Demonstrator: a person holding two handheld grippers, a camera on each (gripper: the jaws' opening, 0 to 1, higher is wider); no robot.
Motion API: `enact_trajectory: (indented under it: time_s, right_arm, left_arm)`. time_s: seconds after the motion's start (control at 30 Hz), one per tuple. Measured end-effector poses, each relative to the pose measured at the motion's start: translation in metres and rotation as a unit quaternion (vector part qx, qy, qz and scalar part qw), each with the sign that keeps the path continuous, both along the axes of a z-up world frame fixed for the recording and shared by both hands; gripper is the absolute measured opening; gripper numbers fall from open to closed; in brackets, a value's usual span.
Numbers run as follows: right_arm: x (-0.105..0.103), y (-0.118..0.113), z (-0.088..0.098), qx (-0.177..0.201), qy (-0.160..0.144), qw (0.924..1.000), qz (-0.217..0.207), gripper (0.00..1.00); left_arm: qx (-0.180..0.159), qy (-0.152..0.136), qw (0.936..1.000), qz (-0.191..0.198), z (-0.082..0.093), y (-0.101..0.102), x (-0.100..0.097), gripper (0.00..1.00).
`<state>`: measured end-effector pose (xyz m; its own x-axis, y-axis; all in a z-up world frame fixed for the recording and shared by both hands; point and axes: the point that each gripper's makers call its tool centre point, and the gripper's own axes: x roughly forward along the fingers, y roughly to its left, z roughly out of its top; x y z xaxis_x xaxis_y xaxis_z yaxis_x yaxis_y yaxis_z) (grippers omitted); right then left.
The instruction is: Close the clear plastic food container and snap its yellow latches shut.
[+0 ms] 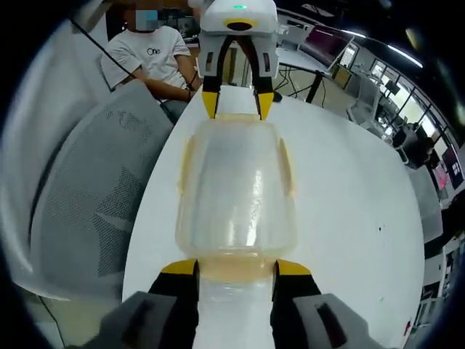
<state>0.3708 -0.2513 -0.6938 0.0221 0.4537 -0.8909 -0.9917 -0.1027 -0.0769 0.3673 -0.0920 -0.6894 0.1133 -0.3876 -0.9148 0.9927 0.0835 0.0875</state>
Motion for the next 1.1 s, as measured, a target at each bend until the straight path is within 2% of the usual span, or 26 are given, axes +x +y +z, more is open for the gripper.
enact_trajectory:
  time_s: [0.5,1.1]
  right_arm:
    - [0.007,-0.032,-0.018,-0.012,0.010,0.9999,-0.001,0.37]
    - [0.014,-0.049,-0.039,-0.032,0.010,0.9994,-0.004,0.37]
  left_arm:
    - [-0.002,0.010,0.9999,-0.002,-0.020,-0.032,0.008,0.37]
    - [0.001,0.019,0.9998,-0.008,-0.039,-0.049,0.016,0.37]
